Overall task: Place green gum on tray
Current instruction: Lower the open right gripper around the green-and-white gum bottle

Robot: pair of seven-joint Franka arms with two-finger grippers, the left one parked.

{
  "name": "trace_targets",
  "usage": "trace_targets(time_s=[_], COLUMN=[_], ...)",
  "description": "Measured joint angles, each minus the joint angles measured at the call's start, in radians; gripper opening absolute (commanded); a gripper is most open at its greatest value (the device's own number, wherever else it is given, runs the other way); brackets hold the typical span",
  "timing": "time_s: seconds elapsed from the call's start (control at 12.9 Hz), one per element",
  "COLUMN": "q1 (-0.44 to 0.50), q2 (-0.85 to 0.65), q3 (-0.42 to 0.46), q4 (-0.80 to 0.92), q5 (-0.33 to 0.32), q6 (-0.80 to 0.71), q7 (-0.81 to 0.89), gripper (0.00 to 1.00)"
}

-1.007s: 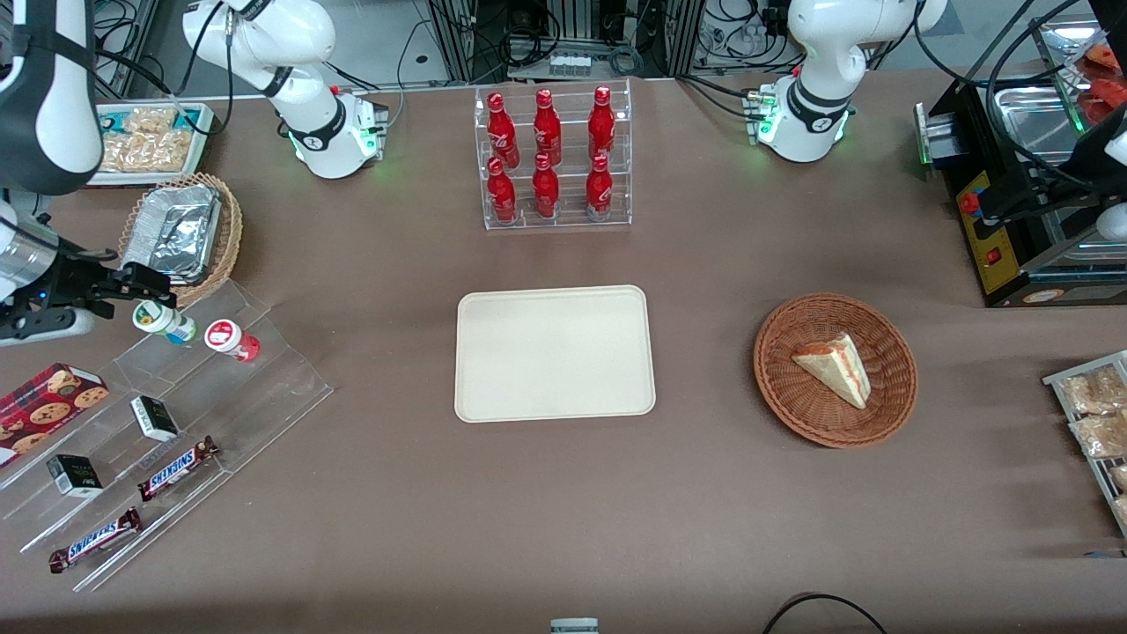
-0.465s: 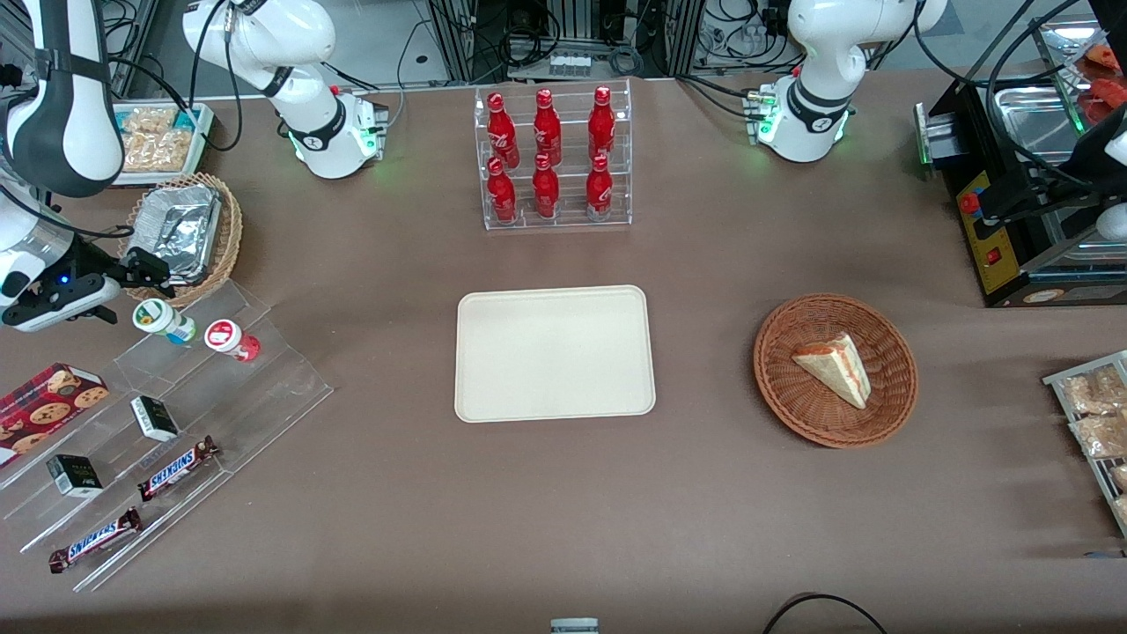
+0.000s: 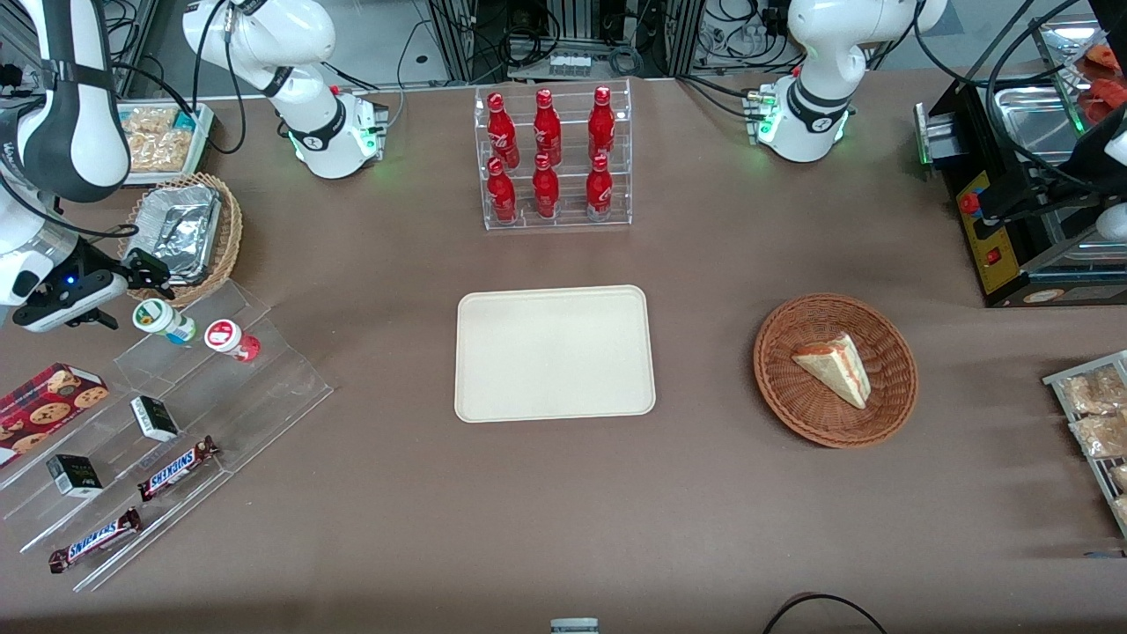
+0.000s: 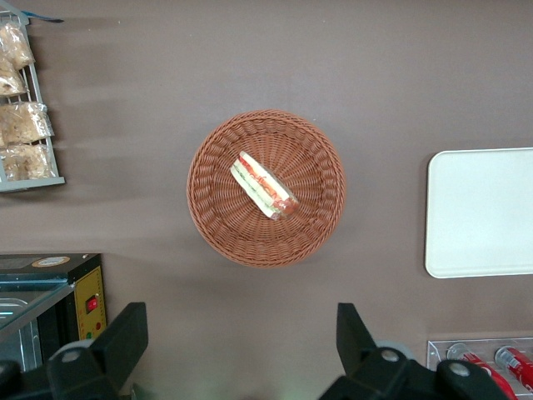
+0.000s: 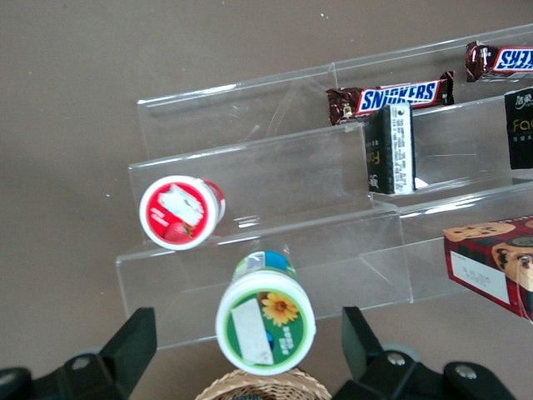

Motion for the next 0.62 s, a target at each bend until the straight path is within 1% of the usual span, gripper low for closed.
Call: trace_targets(time_s=[0.62], q1=[0.0], q2=[0.037], q3=[-0.003], q4=[-0.023], q5=[0.0], q6=[0.052], q7=[-0.009], gripper=[0.99])
